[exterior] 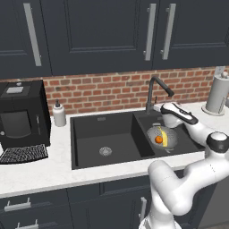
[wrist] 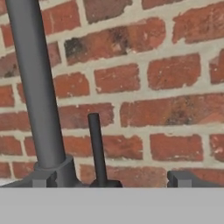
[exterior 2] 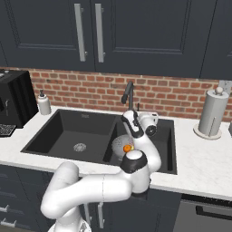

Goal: Put the colander in the sink, put the tangerine, banana in the colander, and turn on the sink faucet and pour water over the colander.

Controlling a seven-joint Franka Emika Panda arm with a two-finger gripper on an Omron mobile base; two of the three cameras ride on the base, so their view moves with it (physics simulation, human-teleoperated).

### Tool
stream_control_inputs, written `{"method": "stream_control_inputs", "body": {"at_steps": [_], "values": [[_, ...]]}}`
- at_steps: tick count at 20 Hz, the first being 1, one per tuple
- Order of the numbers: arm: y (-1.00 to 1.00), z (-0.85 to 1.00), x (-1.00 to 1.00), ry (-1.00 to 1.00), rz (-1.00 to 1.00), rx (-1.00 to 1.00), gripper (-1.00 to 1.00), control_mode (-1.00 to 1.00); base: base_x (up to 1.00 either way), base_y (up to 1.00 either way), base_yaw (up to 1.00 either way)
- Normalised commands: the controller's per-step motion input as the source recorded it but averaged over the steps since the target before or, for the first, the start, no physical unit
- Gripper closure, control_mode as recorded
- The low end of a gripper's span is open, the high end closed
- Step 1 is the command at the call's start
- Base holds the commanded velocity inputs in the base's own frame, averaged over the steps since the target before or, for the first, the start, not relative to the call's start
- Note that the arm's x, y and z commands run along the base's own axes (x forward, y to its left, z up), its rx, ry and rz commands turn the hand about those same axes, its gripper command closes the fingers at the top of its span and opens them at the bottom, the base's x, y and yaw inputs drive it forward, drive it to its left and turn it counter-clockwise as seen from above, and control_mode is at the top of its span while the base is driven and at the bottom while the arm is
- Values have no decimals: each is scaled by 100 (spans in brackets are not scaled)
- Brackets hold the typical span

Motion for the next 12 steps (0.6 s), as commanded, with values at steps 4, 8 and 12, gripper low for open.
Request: {"method": "stream_control_inputs", "body": {"at_steps": [4,8,12], "values": [[0,-1,19,0,0,0,-100,-100,0,0,0],[2,0,28,0,-1,0,-100,-100,0,0,0],[16,0,23,0,-3,0,-100,-100,0,0,0]]}}
